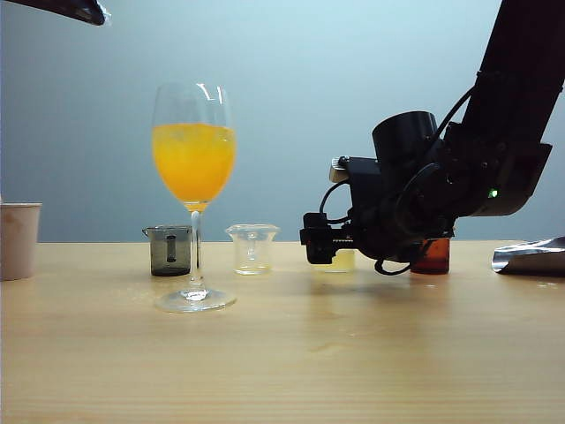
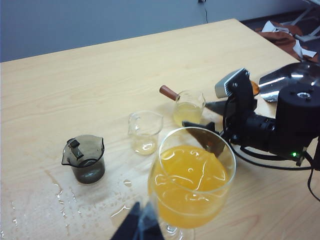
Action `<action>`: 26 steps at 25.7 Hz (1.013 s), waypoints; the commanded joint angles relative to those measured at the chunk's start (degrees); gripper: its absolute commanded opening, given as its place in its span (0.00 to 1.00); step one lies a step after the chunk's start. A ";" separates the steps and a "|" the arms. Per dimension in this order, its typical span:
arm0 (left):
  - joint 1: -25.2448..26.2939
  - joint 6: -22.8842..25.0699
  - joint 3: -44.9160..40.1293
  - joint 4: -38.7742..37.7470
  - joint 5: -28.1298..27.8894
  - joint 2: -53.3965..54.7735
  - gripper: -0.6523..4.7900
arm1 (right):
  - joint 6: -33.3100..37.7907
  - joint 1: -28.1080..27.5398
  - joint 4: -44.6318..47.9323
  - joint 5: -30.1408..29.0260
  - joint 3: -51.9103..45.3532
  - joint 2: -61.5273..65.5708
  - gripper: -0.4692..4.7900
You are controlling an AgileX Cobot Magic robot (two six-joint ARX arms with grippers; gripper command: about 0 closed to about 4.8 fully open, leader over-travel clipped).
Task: Pick up the third measuring cup from the left, pour the pineapple juice inside into the goblet, and finally put the measuring cup back in its original place.
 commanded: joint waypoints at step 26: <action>0.07 1.68 0.07 -1.36 0.22 -0.09 0.11 | 0.61 -0.17 0.39 -0.24 7.61 6.43 1.00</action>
